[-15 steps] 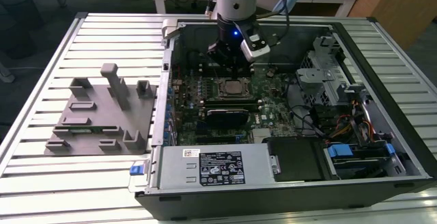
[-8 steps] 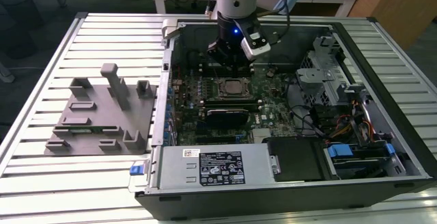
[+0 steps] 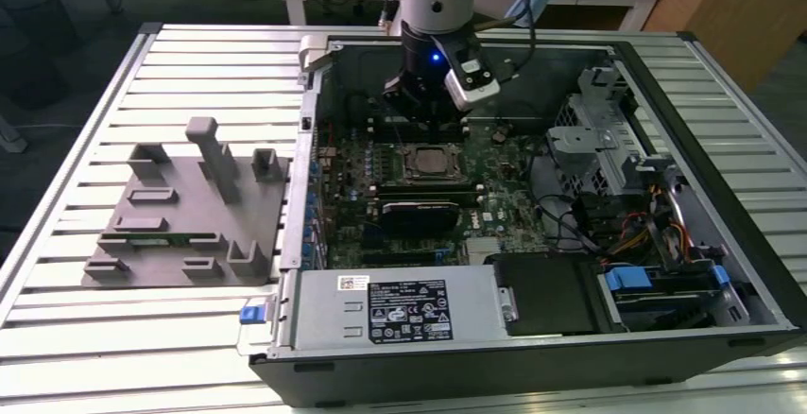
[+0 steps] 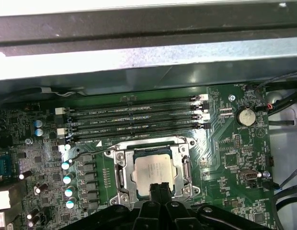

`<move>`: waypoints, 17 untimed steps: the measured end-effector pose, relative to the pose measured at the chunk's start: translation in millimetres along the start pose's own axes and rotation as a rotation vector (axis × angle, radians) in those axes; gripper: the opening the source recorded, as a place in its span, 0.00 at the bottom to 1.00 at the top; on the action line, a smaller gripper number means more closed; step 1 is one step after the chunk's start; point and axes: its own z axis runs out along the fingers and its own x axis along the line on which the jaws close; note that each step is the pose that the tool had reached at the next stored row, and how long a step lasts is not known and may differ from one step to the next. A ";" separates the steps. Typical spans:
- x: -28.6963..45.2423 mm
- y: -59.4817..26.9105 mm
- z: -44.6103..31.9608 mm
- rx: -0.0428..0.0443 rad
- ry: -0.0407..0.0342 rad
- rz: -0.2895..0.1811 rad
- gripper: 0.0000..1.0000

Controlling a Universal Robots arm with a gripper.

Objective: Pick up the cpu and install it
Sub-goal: 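Install the first cpu locking lever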

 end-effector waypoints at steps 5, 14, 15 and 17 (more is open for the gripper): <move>3.2 -0.4 -0.3 0.0000 0.0000 0.000 0.11; 12.4 -1.6 -1.1 -0.0020 0.0003 0.000 0.11; 13.4 -1.7 -1.2 -0.0020 0.0003 0.000 0.11; 15.4 -2.0 -1.4 -0.0021 0.0003 0.000 0.11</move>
